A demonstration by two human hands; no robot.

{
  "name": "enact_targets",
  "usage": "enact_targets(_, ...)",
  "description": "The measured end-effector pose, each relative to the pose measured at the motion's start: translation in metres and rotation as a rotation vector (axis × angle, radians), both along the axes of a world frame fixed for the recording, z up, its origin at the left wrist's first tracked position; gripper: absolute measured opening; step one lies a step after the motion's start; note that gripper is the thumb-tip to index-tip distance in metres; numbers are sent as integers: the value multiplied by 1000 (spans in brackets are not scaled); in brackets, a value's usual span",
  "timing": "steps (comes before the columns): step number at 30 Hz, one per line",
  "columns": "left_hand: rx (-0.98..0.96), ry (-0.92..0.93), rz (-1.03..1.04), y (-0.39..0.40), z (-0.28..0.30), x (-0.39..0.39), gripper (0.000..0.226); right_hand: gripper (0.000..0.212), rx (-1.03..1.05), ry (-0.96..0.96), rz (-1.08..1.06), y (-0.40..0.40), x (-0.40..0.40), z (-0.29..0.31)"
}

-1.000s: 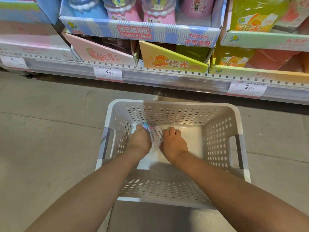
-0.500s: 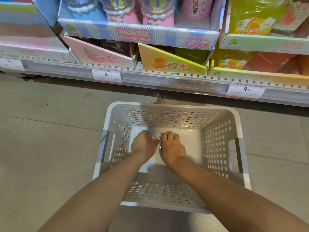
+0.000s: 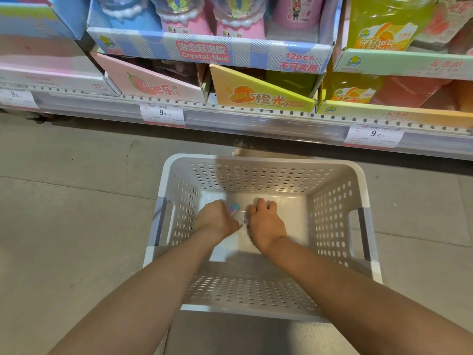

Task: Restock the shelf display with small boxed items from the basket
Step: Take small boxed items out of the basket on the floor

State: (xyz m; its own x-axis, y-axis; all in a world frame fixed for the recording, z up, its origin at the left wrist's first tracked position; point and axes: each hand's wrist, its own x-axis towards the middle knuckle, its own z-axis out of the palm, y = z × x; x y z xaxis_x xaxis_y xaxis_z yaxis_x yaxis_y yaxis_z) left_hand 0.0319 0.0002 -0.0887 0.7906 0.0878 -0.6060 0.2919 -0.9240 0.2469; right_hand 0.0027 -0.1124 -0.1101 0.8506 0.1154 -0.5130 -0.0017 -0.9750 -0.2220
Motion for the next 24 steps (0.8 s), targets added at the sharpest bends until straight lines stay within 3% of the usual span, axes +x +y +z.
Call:
enact_targets(5, -63, 14, 51, -2, 5, 2, 5, 34, 13, -9, 90, -16, 3, 9)
enact_targets(14, -352, 136, 101, -7, 52, 10, 11, 49, 50, -98, 129, -30, 13, 60)
enact_targets(20, -422, 238, 147, 1, 131, 9, 19, 32, 112, -205, 71, -33, 4, 146)
enact_targets(24, -587, 271, 311, 4, 211, 7, 21, 28, 150, -232, 87, -30, -1, 222)
